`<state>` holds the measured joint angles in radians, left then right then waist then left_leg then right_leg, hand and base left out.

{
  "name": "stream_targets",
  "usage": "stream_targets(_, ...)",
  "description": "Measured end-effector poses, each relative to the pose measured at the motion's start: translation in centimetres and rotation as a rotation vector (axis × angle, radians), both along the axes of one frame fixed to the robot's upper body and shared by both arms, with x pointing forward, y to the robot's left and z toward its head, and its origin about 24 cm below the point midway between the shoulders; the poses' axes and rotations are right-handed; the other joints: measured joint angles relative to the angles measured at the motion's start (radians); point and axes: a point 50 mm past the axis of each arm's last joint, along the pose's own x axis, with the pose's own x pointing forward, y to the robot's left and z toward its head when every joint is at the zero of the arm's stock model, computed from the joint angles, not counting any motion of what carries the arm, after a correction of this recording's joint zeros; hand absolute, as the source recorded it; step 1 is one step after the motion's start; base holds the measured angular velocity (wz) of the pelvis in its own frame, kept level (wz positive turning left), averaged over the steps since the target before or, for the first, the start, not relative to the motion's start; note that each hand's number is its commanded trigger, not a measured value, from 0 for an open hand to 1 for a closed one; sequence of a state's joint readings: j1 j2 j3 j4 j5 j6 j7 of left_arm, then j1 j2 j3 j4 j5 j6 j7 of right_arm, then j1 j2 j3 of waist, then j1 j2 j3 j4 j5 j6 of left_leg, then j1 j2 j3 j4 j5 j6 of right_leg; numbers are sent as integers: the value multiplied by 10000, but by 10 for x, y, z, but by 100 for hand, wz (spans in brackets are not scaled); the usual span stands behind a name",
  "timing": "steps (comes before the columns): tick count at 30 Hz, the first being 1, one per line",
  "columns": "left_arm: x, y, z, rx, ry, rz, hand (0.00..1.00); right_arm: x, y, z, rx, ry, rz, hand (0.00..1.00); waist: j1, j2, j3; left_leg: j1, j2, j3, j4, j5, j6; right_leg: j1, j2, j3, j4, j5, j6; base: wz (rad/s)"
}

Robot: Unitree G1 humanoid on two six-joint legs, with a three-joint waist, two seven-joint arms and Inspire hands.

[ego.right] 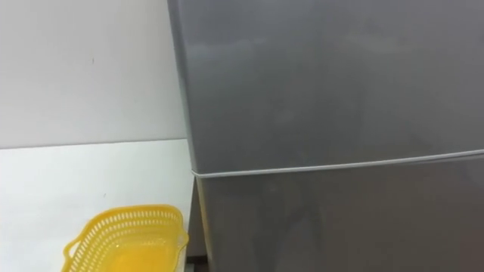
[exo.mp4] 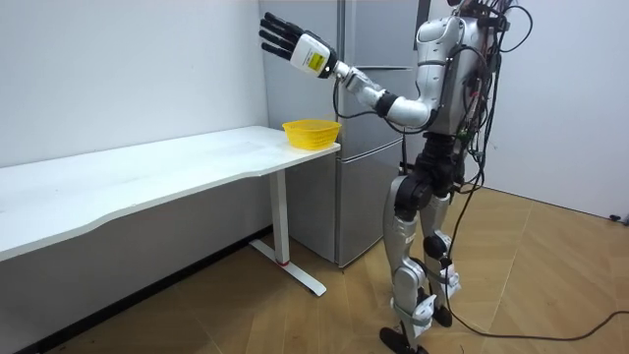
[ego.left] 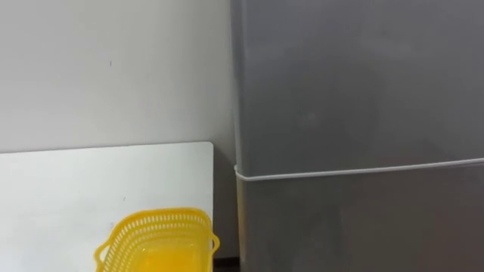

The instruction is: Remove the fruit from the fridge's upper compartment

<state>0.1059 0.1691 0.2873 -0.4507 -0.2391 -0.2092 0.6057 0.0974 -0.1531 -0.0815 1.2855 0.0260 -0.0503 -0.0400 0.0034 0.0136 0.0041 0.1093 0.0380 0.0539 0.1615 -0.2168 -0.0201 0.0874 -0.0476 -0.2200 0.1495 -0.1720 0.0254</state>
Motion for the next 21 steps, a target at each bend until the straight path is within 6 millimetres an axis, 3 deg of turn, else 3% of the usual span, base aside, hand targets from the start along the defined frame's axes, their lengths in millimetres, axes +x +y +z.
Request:
stream_targets(8,17,-33,15,533,-366,-3355,0,1,-1,0,372,-94,29,0,-378,16,-27,0,11,24,14,0,0,37,7,81,43,5,-7,-2)
stream_targets(13,28,-58,12,1051,59,-5281,0,4,2,0,479,-127,-2,0,-616,-12,10,74,21,247,12,0,0,78,21,248,43,12,-14,-9)
stream_targets(21,33,-69,13,1448,249,-6787,0,6,3,-1,463,-59,6,0,-814,9,17,61,31,290,12,0,0,-21,44,361,50,21,-13,-3)
